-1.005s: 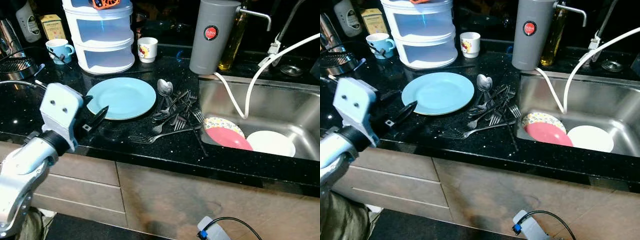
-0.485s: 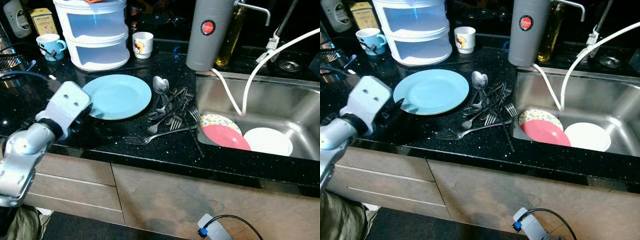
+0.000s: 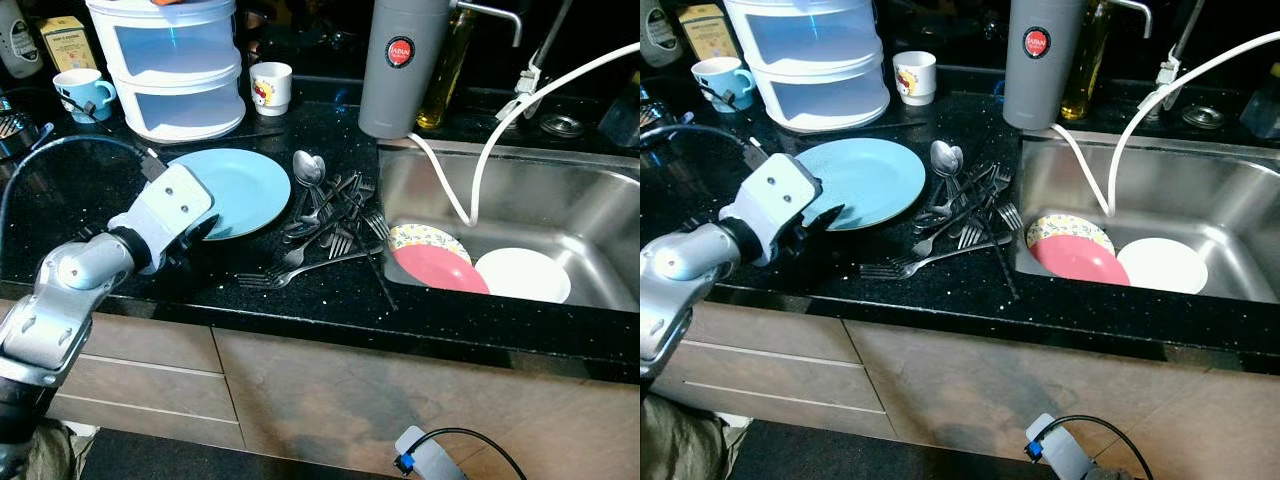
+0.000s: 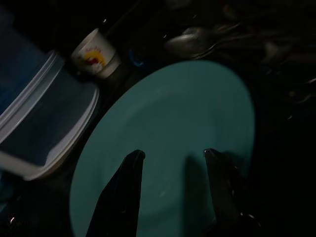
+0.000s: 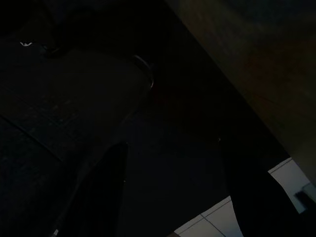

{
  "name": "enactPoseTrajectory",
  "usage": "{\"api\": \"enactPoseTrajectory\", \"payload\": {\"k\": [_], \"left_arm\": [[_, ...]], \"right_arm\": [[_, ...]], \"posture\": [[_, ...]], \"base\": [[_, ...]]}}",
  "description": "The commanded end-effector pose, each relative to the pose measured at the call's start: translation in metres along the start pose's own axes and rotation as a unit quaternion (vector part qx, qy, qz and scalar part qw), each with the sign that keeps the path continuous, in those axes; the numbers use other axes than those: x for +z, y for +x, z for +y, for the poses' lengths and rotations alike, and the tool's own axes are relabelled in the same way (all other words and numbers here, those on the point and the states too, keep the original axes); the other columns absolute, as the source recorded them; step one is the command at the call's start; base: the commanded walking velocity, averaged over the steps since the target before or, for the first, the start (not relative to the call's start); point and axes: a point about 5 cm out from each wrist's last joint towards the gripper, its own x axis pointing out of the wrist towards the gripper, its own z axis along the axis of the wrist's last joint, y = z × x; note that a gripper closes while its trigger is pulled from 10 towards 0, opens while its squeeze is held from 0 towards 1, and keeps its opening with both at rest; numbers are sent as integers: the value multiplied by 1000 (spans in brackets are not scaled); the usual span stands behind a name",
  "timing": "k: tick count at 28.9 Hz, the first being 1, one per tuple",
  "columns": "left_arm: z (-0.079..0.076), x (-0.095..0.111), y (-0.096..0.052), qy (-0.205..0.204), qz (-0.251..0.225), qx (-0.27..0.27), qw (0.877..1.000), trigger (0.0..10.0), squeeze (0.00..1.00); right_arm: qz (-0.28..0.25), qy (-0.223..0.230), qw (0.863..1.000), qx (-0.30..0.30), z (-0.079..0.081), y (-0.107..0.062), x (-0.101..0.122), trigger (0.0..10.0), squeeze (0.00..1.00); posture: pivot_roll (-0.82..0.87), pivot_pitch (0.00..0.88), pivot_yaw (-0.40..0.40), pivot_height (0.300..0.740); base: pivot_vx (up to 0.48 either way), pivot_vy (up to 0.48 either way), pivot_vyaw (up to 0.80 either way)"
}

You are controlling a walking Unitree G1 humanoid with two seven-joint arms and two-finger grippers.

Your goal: Kitchen organization

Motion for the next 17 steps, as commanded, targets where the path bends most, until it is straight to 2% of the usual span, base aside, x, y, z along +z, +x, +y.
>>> {"api": "enactPoseTrajectory", "payload": {"k": [1,6,7,8,10,11,17], "left_arm": [[-5,2,5,3,-9,-15,1000,10000,0],[-6,-4,10,29,8,-18,999,10000,0],[-5,-7,10,30,14,-16,999,6980,0],[-5,-10,11,28,20,-13,999,3451,0],[-4,-12,11,27,24,-12,999,3451,0],[-4,-15,11,23,31,-10,999,0,0],[-4,-32,10,-20,59,5,998,0,0]], "right_arm": [[-3,9,1000,0,2,1,0,10000,0],[-5,10,1000,-1,2,1,1,10000,0],[-5,10,1000,-2,2,1,1,10000,0],[-5,10,1000,-2,2,1,1,10000,0],[-5,10,1000,-2,2,1,1,10000,0],[-5,10,1000,-2,2,1,1,10000,0],[-6,9,1000,-4,2,1,0,10000,0]], "posture": [[55,0,-19,740],[52,0,-16,740],[50,0,-15,740],[50,0,-15,740],[50,0,-15,740],[47,0,-14,740],[49,0,-14,740]], "base": [[0,0,0],[0,0,0],[0,0,0],[0,0,0],[0,0,0],[0,0,0],[0,0,0]]}}
